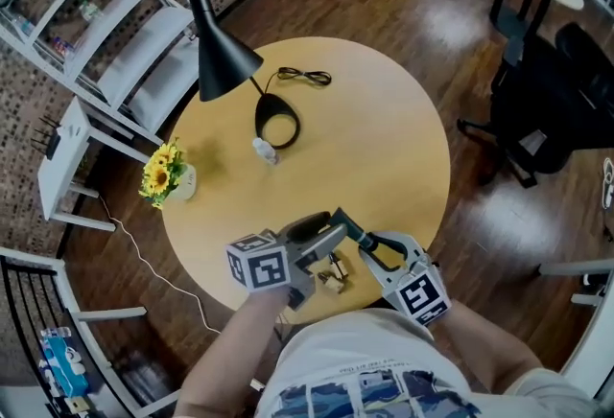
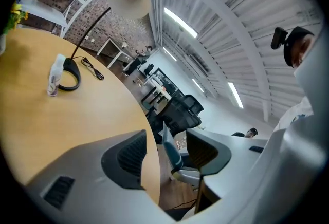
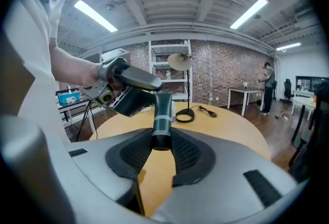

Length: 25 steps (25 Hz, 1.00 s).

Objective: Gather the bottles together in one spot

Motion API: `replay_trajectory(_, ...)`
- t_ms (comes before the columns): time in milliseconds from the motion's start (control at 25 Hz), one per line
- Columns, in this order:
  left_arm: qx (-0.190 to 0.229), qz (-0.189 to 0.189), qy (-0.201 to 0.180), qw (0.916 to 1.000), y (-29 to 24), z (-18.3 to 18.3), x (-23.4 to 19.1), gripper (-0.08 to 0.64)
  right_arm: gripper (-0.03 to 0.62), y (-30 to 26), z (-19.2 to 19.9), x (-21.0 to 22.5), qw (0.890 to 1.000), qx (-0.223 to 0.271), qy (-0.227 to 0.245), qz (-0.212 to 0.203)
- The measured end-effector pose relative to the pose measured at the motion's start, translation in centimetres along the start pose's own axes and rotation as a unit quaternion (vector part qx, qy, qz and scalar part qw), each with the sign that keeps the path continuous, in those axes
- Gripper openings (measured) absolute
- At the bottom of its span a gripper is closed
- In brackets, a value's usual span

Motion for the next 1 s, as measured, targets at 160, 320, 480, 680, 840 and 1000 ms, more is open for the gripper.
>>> replay_trajectory(160, -0.014, 0.006, -0.014, 0.9998, -1.4, -1.2, 0.2, 0.066, 0.132, -0.2, -0.2, 0.7, 1.000, 0.011, 0.028, 0.002)
replay_trajectory(320, -0.039, -0.001, -0.064, 0.9972, -2.3, -2.0, 0.7, 0.058, 0.135, -0.6, 0.2, 1.7, 0.999, 0.014, 0.033, -0.007)
replay_trajectory(480, -0.051, -0.056, -0.162, 0.9838, -2.4, -4.4, 0.4, 0.052, 0.197, -1.2, 1.1, 3.2, 1.000, 0.001, 0.002, -0.012)
replay_trajectory(680, -0.036, -0.152, -0.267, 0.9508, -2.0, -9.2, -2.4, 0.052, 0.218, -1.3, 2.6, 5.1, 0.999, -0.022, -0.033, 0.003)
replay_trajectory(840, -0.011, -0.227, -0.271, 0.9354, -2.4, -11.9, -7.7, 0.052, 0.237, -1.1, 3.5, 6.3, 0.996, -0.035, -0.079, -0.001)
replay_trajectory(1000, -0.002, -0.270, -0.270, 0.9243, -4.4, -13.1, -12.8, 0.052, 0.256, -0.6, 5.2, 7.5, 0.992, -0.056, -0.110, 0.001)
Point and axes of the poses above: the fingertips, and each gripper's own axes: y backward along the fingers, x to its right, z out of its underside, the point moved 5 cm from there along y, backward along the fingers, and after that the axes turned 4 degrees about -x, right-handed, at the moved point
